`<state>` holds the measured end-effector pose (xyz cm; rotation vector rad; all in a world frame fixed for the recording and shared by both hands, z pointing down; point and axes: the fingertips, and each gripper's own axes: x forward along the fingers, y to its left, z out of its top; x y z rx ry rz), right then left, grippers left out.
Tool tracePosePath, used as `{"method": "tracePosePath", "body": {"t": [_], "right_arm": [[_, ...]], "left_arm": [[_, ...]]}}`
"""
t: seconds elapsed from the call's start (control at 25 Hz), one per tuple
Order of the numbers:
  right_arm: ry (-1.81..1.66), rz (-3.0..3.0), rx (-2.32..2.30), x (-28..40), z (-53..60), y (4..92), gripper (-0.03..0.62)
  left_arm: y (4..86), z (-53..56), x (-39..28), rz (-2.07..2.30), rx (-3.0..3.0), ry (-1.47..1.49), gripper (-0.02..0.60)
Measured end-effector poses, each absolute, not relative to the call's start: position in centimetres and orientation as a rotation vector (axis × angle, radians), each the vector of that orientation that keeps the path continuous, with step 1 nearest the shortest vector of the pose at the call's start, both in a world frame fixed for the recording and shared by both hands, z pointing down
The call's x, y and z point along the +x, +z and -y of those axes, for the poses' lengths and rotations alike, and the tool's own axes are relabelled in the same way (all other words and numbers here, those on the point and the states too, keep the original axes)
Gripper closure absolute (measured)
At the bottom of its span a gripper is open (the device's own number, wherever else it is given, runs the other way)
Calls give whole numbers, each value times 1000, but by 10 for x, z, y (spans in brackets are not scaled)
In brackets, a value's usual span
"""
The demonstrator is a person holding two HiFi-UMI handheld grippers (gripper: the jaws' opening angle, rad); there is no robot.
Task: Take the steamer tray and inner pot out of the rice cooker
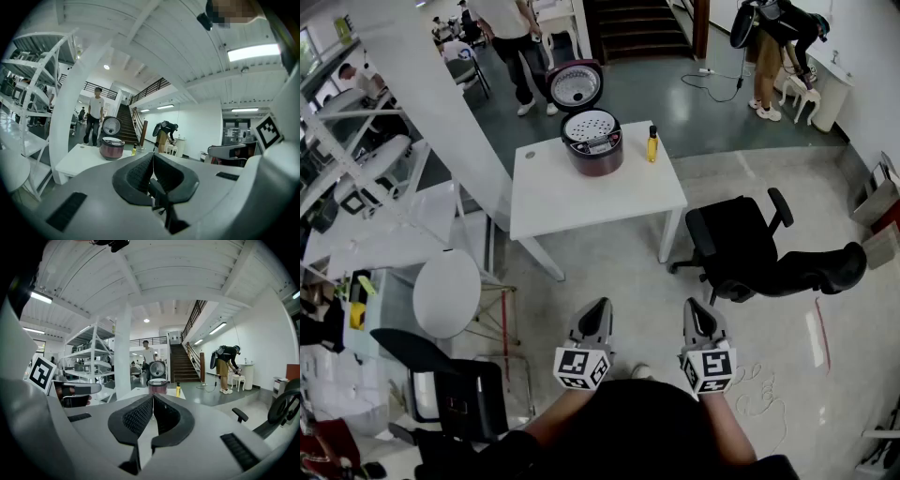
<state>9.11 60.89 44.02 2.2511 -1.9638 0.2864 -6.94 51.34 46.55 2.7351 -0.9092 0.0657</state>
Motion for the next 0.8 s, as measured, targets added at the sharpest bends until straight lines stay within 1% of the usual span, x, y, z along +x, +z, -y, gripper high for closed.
{"method": "tracePosePath", "body": {"t": [0.32,0.44,0.56,0.8], "right_arm": [[247,1995,2275,97,-609,432,592],[286,1983,2272,99,-610,436,591],[297,1986,2270,98,-611,435,591],[210,1957,2273,96,-610,433,591]], "left_arm": [[463,-517,-64,906,2747,80,577],[469,-517,-64,931,2736,113,577],[462,-520,-63,906,2744,74,577],[457,-521,-65,874,2754,41,575]]}}
